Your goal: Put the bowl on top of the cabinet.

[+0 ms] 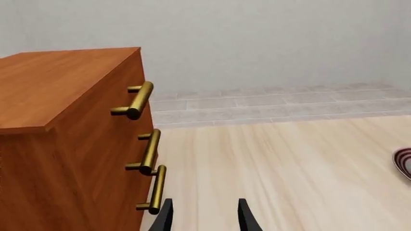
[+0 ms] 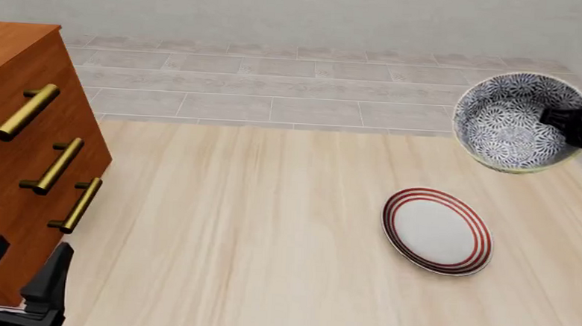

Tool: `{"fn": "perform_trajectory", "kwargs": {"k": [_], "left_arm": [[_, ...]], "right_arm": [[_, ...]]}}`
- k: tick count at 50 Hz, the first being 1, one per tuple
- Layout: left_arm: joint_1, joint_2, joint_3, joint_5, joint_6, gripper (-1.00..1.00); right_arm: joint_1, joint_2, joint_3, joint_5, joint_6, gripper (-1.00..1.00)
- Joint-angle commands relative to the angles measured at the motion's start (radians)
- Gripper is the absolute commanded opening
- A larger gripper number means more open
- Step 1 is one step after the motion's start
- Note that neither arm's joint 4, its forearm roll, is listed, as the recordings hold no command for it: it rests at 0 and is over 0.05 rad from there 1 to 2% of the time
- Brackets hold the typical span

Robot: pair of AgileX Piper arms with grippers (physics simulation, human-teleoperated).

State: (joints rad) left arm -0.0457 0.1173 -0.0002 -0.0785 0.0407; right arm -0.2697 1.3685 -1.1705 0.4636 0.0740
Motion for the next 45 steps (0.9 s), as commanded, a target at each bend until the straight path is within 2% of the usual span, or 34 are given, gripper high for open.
{"fn": "perform_trajectory", "kwargs": {"k": [1, 13, 17, 25, 45], "left_arm": [[-0.004, -0.014, 0.000, 0.013, 0.006, 1.00], [-0.008, -0.032, 0.000, 0.027, 0.010, 1.00], [-0.004, -0.040, 0.000, 0.029, 0.008, 1.00], [-0.005, -0.012, 0.000, -0.003, 0.004, 1.00], [-0.005, -0.022, 0.000, 0.004, 0.001, 1.00]], "right_arm": [[0.100, -0.051, -0.025, 0.031, 0.006, -1.00], [0.147, -0.055, -0.031, 0.035, -0.003, -1.00], [0.213, -0.068, -0.048, 0.041, 0.003, -1.00], [0.281, -0.060, -0.050, 0.015, 0.024, -1.00], [0.404, -0.052, -0.071, -0.007, 0.047, -1.00]]}}
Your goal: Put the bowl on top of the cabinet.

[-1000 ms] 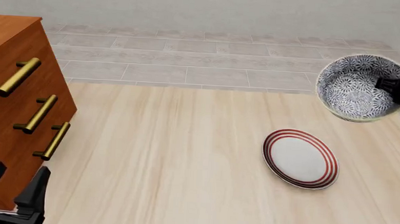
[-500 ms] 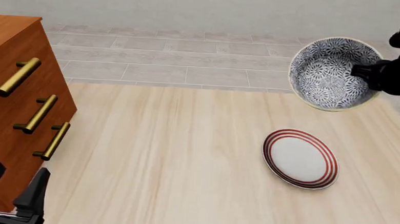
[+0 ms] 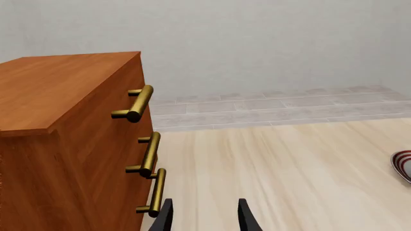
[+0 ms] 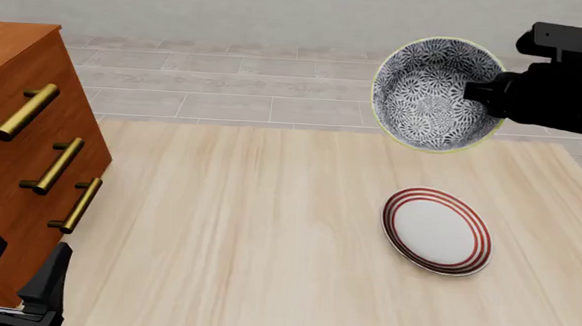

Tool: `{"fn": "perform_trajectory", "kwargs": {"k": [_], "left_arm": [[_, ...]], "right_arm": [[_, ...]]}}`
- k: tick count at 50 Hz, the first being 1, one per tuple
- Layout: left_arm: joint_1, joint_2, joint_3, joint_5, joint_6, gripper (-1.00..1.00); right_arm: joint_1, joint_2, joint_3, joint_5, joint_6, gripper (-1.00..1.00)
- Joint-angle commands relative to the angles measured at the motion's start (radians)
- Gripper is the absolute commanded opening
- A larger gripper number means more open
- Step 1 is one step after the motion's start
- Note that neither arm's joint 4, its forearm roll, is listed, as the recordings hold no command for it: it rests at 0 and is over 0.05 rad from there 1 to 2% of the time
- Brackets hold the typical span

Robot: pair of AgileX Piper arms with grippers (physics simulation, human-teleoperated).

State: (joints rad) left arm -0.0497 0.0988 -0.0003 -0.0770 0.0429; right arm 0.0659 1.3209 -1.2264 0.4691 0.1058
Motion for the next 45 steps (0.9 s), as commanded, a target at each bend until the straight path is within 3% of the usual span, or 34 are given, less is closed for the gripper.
{"fn": "perform_trajectory", "kwargs": {"k": [1, 6, 9, 18, 45], "left_arm": [[-0.001, -0.002, 0.000, 0.002, -0.001, 1.00], [-0.001, -0.003, 0.000, 0.002, 0.000, 1.00], [0.000, -0.005, 0.000, 0.003, -0.001, 1.00], [0.000, -0.029, 0.000, 0.024, -0.003, 1.00], [-0.004, -0.037, 0.000, 0.024, -0.001, 1.00]], "right_arm": [[0.075, -0.002, -0.016, -0.016, 0.017, -1.00], [0.106, -0.005, -0.014, -0.031, 0.019, -1.00], [0.125, -0.012, -0.014, -0.035, -0.012, -1.00], [0.211, 0.002, -0.016, -0.051, 0.026, -1.00], [0.344, 0.026, -0.028, -0.091, 0.032, -1.00]]}}
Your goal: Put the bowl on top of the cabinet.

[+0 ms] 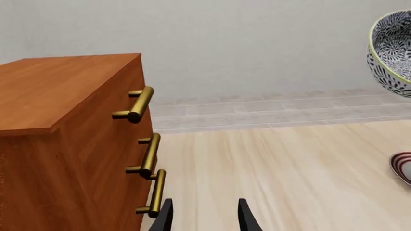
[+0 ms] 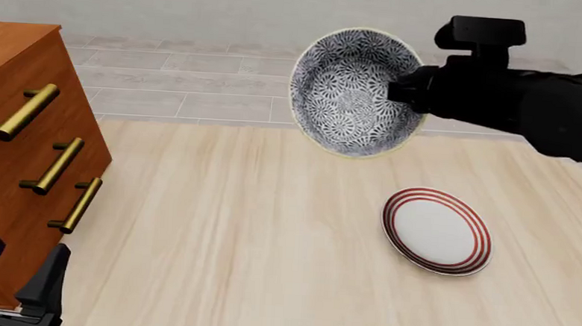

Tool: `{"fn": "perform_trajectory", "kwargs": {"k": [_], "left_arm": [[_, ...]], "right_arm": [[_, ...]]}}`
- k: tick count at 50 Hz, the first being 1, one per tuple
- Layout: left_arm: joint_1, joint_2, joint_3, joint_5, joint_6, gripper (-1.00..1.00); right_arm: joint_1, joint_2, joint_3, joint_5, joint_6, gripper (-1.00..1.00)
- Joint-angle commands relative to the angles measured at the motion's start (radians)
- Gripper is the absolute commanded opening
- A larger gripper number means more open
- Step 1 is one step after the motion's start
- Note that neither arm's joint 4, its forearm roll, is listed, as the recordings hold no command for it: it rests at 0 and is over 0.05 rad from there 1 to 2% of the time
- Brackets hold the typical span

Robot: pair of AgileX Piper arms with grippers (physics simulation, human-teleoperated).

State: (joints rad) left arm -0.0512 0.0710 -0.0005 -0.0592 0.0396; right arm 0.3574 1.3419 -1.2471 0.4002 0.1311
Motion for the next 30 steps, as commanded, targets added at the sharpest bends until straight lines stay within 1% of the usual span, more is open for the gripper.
{"fn": "perform_trajectory", "kwargs": {"k": [1, 12, 15, 17, 22, 26, 27, 30], "left_arm": [[-0.003, -0.012, 0.000, 0.008, 0.002, 1.00], [-0.008, -0.021, 0.000, 0.010, -0.002, 1.00], [-0.008, -0.027, -0.001, 0.014, -0.003, 1.00], [-0.011, -0.030, -0.001, 0.016, -0.003, 1.00], [-0.013, -0.038, -0.001, 0.022, -0.004, 1.00], [-0.015, -0.041, -0.001, 0.024, -0.005, 1.00], [-0.015, -0.041, -0.001, 0.024, -0.005, 1.00], [-0.015, -0.040, -0.001, 0.022, -0.005, 1.00]], "right_arm": [[0.056, 0.006, -0.006, -0.024, 0.013, -1.00], [0.087, 0.017, 0.003, -0.047, 0.009, -1.00], [0.094, 0.021, 0.005, -0.055, -0.015, -1.00], [0.109, 0.018, 0.006, -0.058, -0.001, -1.00], [0.111, 0.015, 0.015, -0.068, -0.025, -1.00], [0.124, 0.013, 0.021, -0.075, -0.017, -1.00], [0.125, 0.012, 0.021, -0.078, -0.026, -1.00], [0.128, 0.012, 0.019, -0.081, -0.032, -1.00]]}}
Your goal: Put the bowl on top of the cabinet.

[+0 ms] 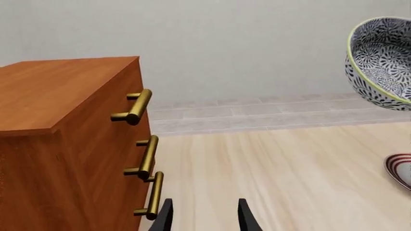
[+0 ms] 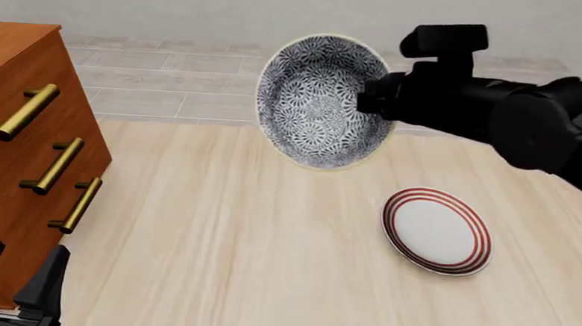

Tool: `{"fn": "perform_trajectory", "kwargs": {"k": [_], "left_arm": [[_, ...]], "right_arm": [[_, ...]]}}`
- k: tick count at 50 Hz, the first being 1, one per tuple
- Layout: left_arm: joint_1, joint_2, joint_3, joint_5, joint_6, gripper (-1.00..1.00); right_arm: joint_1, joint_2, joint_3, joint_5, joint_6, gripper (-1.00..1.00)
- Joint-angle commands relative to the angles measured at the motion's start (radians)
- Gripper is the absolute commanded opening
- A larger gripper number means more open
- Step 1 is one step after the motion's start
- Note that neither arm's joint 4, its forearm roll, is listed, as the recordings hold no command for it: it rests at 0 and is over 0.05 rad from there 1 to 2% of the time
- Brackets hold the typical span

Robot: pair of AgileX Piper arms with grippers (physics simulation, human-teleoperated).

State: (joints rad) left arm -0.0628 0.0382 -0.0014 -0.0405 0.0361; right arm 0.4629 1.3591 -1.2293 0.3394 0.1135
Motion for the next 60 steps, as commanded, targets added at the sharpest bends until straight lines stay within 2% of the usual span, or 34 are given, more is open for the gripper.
{"fn": "perform_trajectory", "kwargs": {"k": [1, 6, 10, 16, 29, 48, 60], "left_arm": [[-0.004, -0.007, 0.000, 0.003, -0.002, 1.00], [-0.003, -0.011, -0.001, 0.007, -0.002, 1.00], [-0.004, -0.018, -0.001, 0.014, -0.001, 1.00], [-0.005, -0.018, -0.001, 0.013, -0.002, 1.00], [-0.004, -0.028, -0.001, 0.021, -0.006, 1.00], [-0.007, -0.032, 0.000, 0.028, -0.002, 1.00], [-0.006, -0.021, 0.000, 0.020, 0.000, 1.00]], "right_arm": [[0.021, -0.006, 0.001, -0.023, -0.020, -1.00], [0.035, -0.002, -0.008, -0.030, -0.012, -1.00], [0.026, 0.002, -0.009, -0.047, -0.047, -1.00], [0.046, 0.012, -0.011, -0.060, -0.033, -1.00], [0.058, 0.031, 0.003, -0.102, -0.062, -1.00], [0.048, -0.014, 0.097, -0.191, -0.141, -1.00], [0.076, -0.026, 0.131, -0.229, -0.150, -1.00]]}}
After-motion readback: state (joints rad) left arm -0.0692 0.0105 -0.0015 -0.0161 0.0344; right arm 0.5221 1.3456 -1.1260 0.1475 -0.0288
